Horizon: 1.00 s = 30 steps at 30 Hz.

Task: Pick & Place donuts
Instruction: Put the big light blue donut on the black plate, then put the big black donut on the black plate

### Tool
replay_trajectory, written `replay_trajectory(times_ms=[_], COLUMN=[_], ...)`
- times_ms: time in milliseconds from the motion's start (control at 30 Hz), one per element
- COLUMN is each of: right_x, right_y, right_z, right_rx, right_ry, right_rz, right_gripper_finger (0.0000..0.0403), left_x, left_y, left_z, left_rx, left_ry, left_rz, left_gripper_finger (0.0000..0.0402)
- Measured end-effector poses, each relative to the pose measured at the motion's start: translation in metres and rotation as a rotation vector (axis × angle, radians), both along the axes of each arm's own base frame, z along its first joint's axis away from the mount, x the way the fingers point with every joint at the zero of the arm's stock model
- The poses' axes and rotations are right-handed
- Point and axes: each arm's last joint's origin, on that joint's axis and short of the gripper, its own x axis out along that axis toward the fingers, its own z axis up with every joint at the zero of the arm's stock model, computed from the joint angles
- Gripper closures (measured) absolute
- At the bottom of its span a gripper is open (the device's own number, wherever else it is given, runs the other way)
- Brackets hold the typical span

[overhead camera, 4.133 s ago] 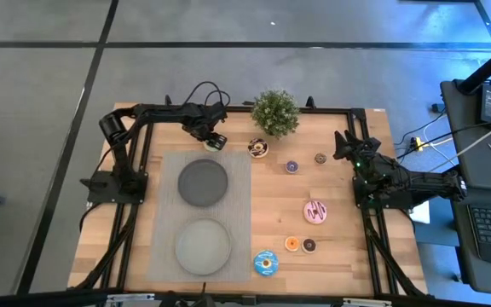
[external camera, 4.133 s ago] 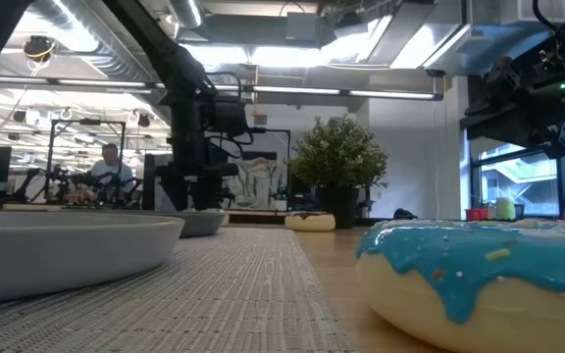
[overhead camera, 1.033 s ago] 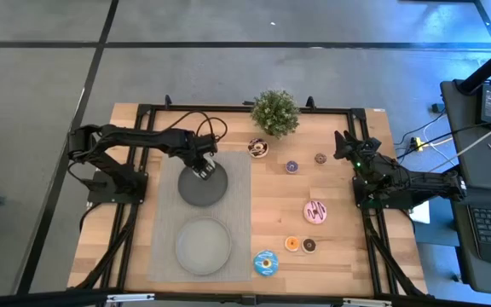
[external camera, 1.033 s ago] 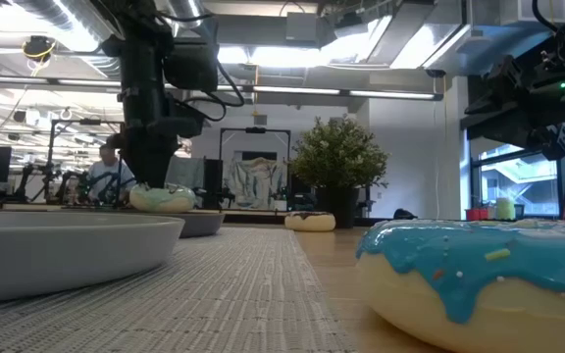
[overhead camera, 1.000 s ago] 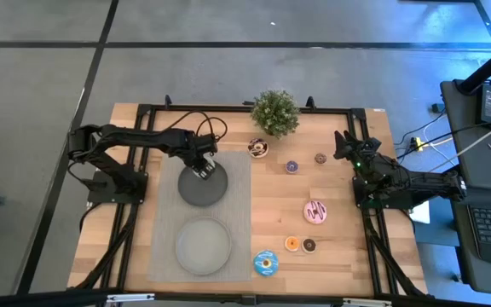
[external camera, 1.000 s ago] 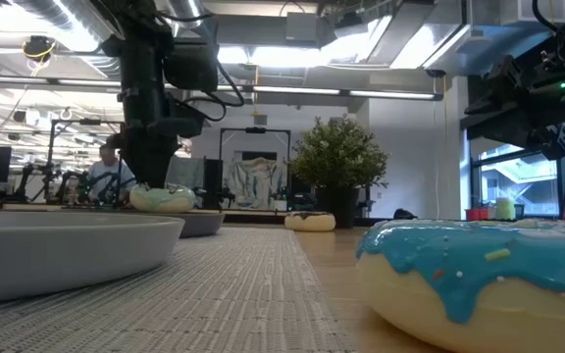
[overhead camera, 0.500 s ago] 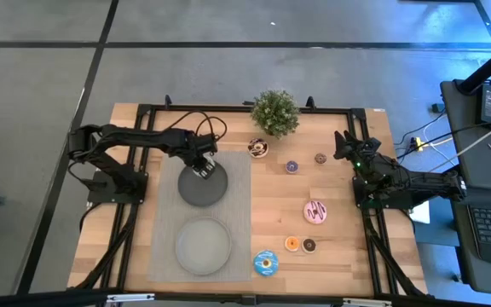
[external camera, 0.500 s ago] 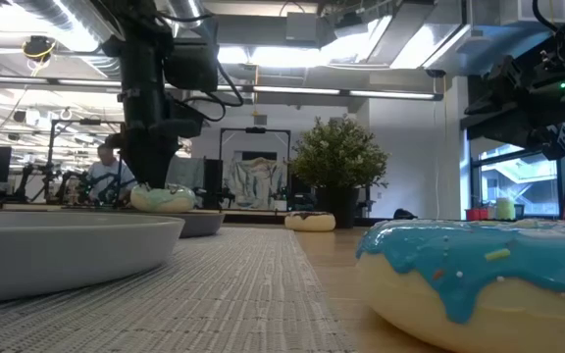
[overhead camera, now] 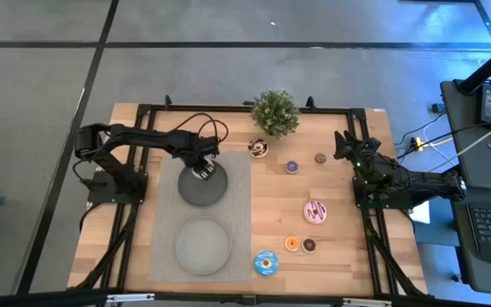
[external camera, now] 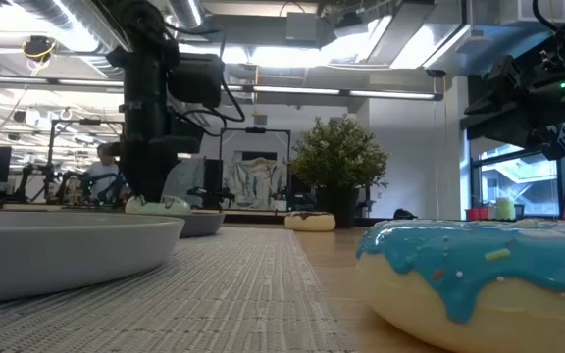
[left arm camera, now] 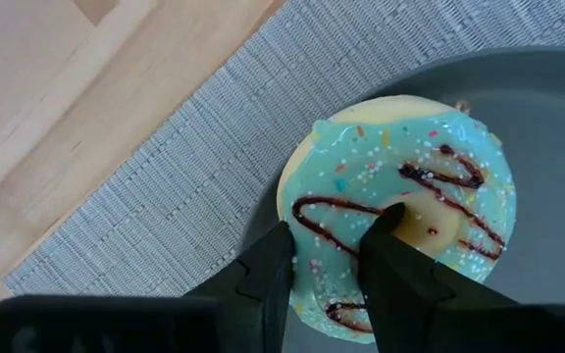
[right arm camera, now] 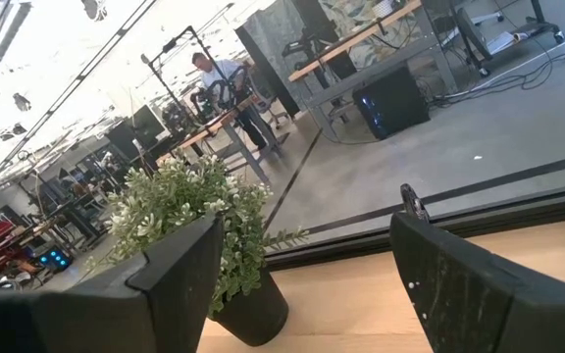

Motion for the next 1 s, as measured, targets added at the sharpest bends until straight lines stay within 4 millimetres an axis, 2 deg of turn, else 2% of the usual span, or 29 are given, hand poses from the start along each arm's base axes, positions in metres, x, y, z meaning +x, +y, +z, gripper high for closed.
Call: replay_trajectory(times_ms=[300,633,1000], right_x=[0.0,0.0,0.0], right_y=[0.0,0.0,0.0], right_z=[0.0,0.0,0.0], right_rx=[-0.001,-0.001,0.0], right_ry=[0.001,0.002,-0.001], right_rz=[0.0,-0.001,0.0], right_gripper_finger=[0.0109,0.0109,0.0109], left_x=[-0.001,-0.001,0.0], left_y=[0.0,0.0,0.002], left_z=[0.0,0.001,0.037], left_rx=[0.007,-0.008,0.04], left_ry=[0.005,0.017,0.14], left_rz=[0.009,0.008,-0.019], left_gripper_finger=[0.0278,0.0187,0.0176])
